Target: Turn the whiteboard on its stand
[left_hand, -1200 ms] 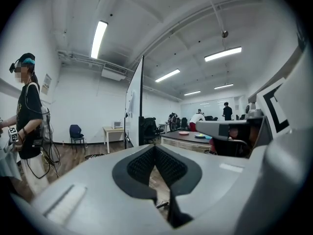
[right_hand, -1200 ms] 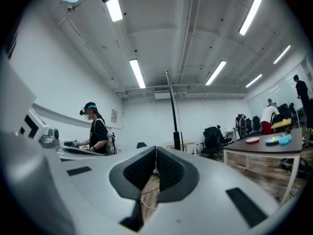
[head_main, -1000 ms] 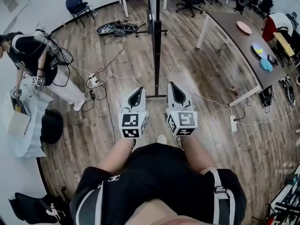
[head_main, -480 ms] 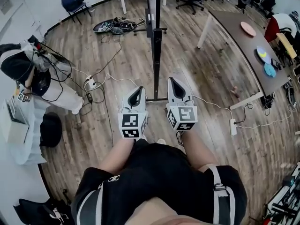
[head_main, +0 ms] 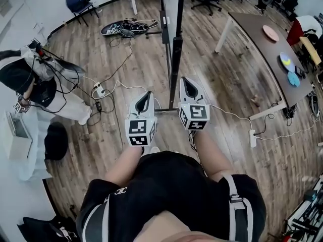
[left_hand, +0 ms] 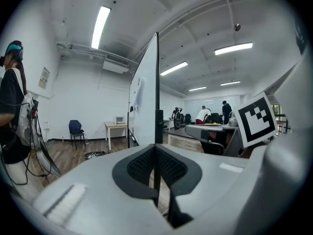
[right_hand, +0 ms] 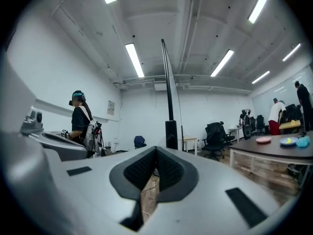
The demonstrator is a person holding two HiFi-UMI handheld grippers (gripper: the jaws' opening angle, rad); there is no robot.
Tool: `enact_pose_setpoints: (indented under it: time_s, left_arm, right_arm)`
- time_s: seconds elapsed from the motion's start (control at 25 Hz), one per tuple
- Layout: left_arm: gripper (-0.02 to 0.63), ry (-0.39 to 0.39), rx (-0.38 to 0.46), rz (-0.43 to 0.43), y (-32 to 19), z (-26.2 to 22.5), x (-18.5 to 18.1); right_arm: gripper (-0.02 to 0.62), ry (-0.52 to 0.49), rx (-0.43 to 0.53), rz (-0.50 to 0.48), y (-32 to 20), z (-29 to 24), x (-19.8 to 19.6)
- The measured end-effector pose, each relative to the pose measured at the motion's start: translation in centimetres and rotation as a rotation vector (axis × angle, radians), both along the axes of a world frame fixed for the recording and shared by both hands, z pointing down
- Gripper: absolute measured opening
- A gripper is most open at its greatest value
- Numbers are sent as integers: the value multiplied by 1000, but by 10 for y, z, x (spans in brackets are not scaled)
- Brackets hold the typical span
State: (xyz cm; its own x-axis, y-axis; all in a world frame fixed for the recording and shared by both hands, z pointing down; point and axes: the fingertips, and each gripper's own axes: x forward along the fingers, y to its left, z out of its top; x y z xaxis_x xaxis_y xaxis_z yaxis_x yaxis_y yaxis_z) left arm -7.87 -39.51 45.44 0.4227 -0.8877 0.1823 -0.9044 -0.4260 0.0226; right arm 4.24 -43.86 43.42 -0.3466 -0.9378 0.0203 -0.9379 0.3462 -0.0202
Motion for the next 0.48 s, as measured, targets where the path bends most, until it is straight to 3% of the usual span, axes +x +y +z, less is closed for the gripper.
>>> enact_pose_setpoints:
  time_s: [0.32,0.4,0.48]
  left_arm:
    - [11,18,-5,-24,-5,-1,-16]
    - [11,18,4,-29,-8,-3,-19]
    - [11,16,9,-31,-11,-3,-20]
  right_arm:
    - [18,27,-6,20,-42,12,-5]
    - [116,36,-16,10,-58,16,-8]
    - [157,43,-31,17,-74,22,-8]
